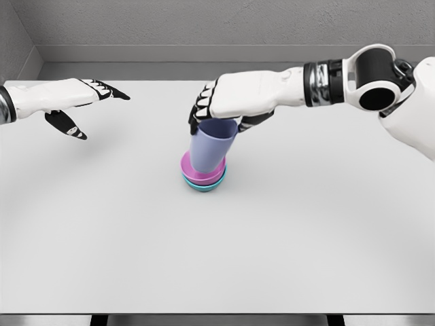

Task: Stacking bowl and cup with both arms

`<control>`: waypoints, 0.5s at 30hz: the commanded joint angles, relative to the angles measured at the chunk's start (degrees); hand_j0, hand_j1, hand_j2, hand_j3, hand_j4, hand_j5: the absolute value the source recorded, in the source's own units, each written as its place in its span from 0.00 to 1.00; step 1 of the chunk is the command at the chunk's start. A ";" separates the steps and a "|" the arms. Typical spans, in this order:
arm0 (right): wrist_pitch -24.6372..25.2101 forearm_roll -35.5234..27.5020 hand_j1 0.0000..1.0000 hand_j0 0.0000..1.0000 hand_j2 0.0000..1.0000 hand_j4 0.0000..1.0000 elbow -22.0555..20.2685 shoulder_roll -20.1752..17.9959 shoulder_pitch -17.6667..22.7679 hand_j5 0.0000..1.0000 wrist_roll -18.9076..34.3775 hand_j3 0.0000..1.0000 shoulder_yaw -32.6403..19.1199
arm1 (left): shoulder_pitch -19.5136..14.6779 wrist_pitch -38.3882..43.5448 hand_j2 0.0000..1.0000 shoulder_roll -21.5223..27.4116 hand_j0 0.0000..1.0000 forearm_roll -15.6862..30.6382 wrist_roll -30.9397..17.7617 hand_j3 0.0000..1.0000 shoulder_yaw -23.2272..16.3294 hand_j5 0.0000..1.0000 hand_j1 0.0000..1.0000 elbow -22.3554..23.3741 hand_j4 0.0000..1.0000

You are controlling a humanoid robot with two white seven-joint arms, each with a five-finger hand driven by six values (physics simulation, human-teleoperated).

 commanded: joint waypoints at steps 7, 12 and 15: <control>0.17 -0.25 0.71 0.71 0.71 0.71 0.95 0.85 0.00 0.71 -0.03 0.71 0.59 | 0.09 0.15 1.00 0.05 1.00 0.35 0.03 1.00 0.05 1.00 1.00 -0.04 1.00; 0.17 -0.16 0.71 0.71 0.71 0.71 1.39 0.85 0.18 0.71 -0.03 0.71 1.29 | 0.18 0.15 1.00 0.14 1.00 0.35 0.03 1.00 0.05 1.00 1.00 0.05 1.00; 0.17 -0.16 0.71 0.71 0.71 0.71 1.57 0.94 0.18 0.71 -0.03 0.71 2.17 | 0.18 0.15 1.00 0.05 1.00 0.35 0.03 1.00 0.05 1.00 1.00 0.05 1.00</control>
